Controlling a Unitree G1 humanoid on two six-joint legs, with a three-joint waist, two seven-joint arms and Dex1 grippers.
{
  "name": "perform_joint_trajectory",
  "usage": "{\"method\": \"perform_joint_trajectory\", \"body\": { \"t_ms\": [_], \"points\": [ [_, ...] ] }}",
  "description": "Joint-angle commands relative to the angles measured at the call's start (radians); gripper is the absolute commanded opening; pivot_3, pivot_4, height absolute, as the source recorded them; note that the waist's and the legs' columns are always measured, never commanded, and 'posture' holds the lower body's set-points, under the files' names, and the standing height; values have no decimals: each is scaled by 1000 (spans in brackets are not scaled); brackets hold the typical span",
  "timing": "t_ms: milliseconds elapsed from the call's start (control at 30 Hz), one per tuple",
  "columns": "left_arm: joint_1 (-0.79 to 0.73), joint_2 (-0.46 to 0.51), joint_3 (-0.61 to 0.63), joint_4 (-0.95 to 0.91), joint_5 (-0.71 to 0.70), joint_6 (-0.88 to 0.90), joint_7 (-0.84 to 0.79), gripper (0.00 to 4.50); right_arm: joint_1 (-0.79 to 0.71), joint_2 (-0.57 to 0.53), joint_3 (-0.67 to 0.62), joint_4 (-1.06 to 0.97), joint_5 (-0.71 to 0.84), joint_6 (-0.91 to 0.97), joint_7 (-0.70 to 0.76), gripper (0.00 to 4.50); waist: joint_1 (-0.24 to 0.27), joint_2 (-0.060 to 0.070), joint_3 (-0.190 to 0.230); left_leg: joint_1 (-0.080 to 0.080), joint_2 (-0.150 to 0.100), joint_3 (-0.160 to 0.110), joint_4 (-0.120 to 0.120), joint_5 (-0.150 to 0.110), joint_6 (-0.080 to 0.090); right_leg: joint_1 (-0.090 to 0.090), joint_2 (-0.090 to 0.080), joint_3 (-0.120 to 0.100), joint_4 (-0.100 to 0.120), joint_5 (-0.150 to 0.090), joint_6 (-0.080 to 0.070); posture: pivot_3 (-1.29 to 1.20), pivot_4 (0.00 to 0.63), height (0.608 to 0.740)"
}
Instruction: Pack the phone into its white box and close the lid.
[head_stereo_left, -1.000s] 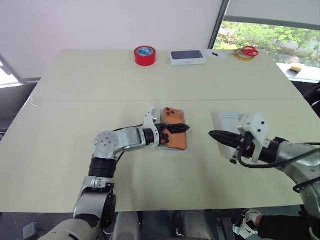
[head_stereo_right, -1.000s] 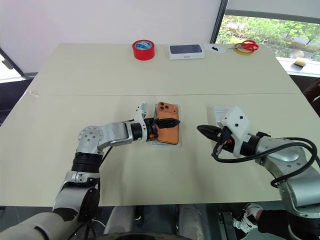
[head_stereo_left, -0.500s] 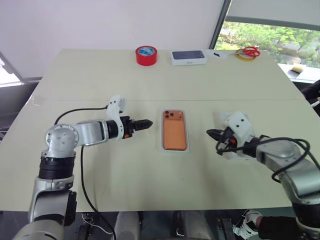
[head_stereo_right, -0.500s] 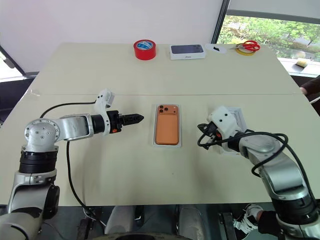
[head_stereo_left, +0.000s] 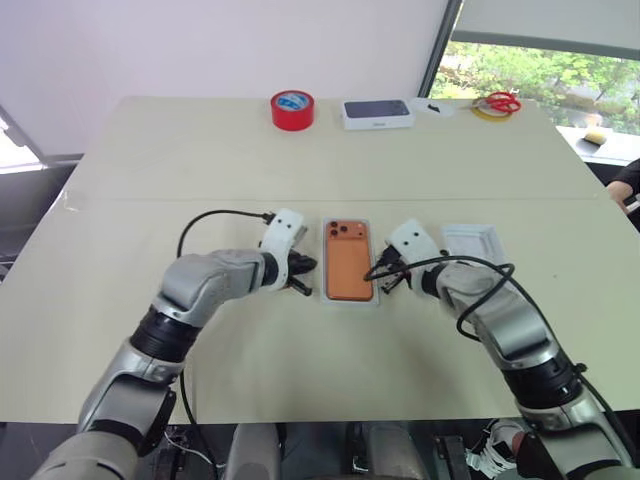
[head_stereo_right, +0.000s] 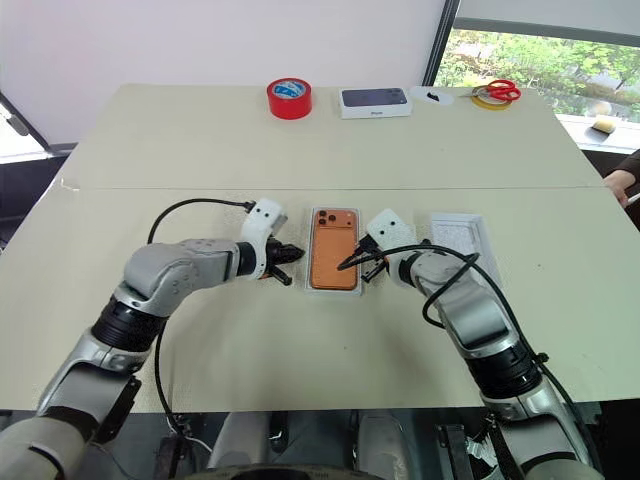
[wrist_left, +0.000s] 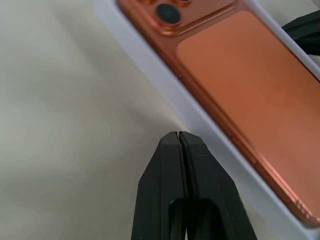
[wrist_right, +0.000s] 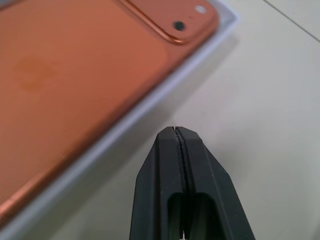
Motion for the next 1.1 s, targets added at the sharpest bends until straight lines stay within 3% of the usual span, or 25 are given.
{"method": "perform_joint_trajectory", "body": {
  "t_ms": [33,267,667,1100],
  "points": [
    [2,-42,-32,-6,31,12,-56,60,-11,2,-9,-46,-11,8,4,0,0,0,0,0,0,0,0,0,0,0,0,0,0,0,0,0,150,730],
    [-17,-153,-53,-15,48,50,-140,60,63,-68,-47,-161,18,64,45,0,12,0,0,0,0,0,1,0,1,1,-1,0,0,0,0,0,150,730],
    [-30,-326,-150,49,129,71,-243,60,339,-207,-216,-420,63,176,87,0,26,1,-1,0,-1,-1,1,-1,2,2,-1,0,-1,0,0,0,150,730],
    [-29,-332,-137,66,195,74,-323,60,422,-261,-333,-437,47,170,93,0,26,1,-1,0,-1,-2,1,-1,2,2,-1,0,-1,0,0,0,150,730]
  ]
}}
